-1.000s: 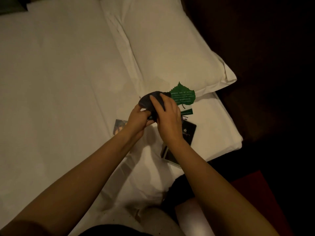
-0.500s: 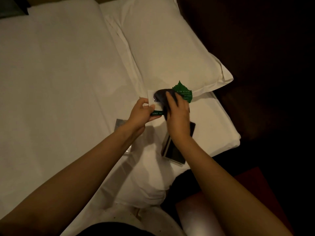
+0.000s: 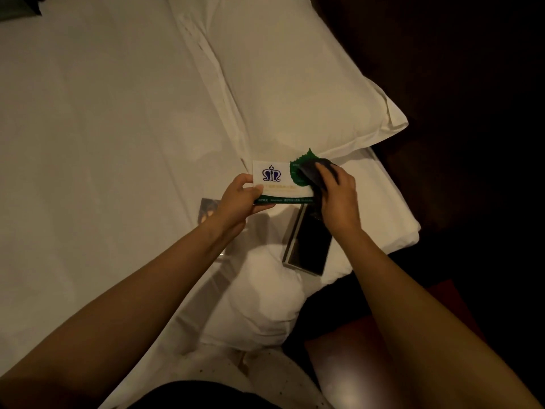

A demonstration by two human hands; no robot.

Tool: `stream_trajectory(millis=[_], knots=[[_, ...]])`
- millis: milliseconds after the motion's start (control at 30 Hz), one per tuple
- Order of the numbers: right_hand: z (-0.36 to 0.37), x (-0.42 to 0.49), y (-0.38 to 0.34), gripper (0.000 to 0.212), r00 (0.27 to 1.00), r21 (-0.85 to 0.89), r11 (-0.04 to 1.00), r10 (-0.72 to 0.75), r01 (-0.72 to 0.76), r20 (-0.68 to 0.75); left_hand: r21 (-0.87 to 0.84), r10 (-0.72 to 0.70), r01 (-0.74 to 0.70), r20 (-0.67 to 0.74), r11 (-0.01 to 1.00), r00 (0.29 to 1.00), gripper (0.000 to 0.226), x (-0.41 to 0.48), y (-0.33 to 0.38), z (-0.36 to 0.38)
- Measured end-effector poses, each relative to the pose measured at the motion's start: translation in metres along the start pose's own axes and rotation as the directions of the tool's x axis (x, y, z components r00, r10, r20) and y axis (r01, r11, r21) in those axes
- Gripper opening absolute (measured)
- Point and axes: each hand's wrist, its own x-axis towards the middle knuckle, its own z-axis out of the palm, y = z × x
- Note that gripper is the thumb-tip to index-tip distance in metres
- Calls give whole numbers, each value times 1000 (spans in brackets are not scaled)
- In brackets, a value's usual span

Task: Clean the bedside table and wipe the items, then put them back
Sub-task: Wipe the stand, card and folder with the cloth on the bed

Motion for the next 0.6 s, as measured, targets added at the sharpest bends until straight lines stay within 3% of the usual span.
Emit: stream_trajectory(millis=[133,300,600], knots=[[2,-5,23,58,996,-71,996,54,-49,73,39,-62,62,-8,997,998,19,12,-16,-9],[10,-16,42,51,980,-97,981,175,-165,98,98,-152,166,-135,981,979,19,42,-44,-22],[24,-49,73,47,952,-91,960,276,-265,131,466,-209,316,-268,826,940,43,83,-83,-40]])
